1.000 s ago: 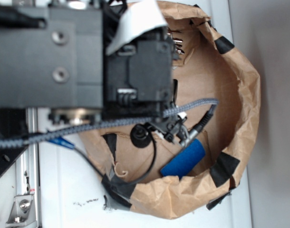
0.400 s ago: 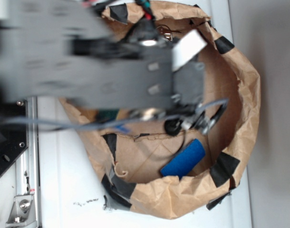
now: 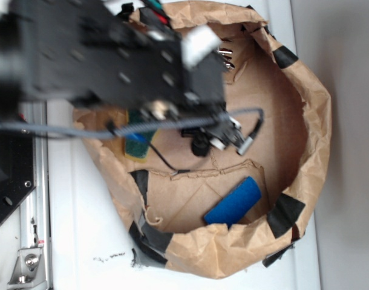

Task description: Grab the black box.

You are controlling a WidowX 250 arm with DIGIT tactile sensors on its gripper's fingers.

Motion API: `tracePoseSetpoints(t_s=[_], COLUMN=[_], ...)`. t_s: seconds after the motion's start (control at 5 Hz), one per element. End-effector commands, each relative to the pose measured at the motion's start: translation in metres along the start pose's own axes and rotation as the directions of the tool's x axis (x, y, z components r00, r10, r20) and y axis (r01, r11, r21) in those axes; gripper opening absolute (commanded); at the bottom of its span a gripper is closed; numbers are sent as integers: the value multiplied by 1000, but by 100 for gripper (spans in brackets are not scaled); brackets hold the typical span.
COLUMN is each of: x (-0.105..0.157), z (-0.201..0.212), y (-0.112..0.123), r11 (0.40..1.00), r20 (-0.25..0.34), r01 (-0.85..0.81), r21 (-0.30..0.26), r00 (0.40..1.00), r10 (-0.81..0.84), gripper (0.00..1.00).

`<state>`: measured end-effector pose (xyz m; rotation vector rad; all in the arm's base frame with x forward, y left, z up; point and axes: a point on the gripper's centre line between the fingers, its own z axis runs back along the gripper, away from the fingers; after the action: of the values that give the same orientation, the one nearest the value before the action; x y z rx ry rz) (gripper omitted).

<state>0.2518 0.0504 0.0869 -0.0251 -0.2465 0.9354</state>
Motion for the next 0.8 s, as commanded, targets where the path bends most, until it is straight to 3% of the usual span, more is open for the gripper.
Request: tracePoseSetpoints(t_s=[0.0, 0.6], x=[43, 47], z=[-10, -7], y=[-16, -9], r11=[998, 999], r20=[46, 68], r01=[-62, -38], r21=[4, -25], r00=[997, 997], r10=[61, 39], gripper=[100, 100])
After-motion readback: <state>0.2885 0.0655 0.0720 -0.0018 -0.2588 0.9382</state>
